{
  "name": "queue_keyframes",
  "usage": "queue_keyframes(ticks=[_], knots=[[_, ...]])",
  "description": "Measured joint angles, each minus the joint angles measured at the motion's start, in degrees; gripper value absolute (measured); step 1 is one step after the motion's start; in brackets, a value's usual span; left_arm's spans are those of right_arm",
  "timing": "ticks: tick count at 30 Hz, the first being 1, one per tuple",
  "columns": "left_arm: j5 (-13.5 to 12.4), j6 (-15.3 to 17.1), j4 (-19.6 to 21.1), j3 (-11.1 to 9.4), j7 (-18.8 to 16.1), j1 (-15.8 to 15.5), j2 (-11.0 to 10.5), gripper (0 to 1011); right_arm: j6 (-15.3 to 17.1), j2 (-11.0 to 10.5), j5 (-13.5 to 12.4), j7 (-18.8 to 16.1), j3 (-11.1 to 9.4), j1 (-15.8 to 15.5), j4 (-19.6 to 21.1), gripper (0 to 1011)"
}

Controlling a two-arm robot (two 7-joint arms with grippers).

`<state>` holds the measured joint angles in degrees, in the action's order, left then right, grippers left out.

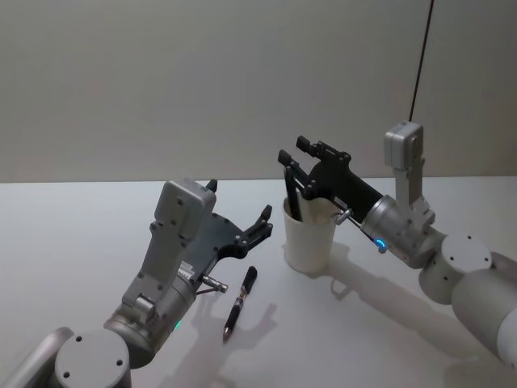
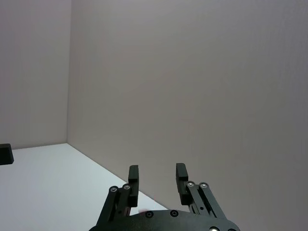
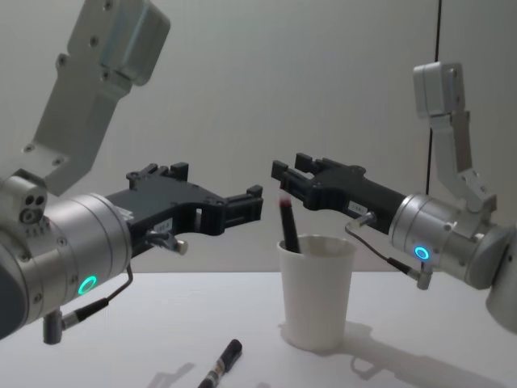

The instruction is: Place the pen into the pen holder.

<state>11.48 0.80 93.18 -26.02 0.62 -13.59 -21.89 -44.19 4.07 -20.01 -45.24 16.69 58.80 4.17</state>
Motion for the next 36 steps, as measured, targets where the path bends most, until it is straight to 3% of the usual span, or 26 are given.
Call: queue_keyframes(ticks=[18,28,36], knots=[[0.0,0.0,0.0,0.0,0.0,0.0,0.0,1004,-0.3,0.0,0.7,-0.8,-1.2,0.0,0.0,975],[0.0,0.0,0.0,0.0,0.0,0.0,0.0,1004,-1.4,0.1,1.2,-0.2,-1.5,0.1,0.2,1002],[0.0,0.0,0.0,0.0,0.0,0.0,0.0,1004,-3.2,0.2,2.2,2.2,-1.4,0.0,0.9,1002]])
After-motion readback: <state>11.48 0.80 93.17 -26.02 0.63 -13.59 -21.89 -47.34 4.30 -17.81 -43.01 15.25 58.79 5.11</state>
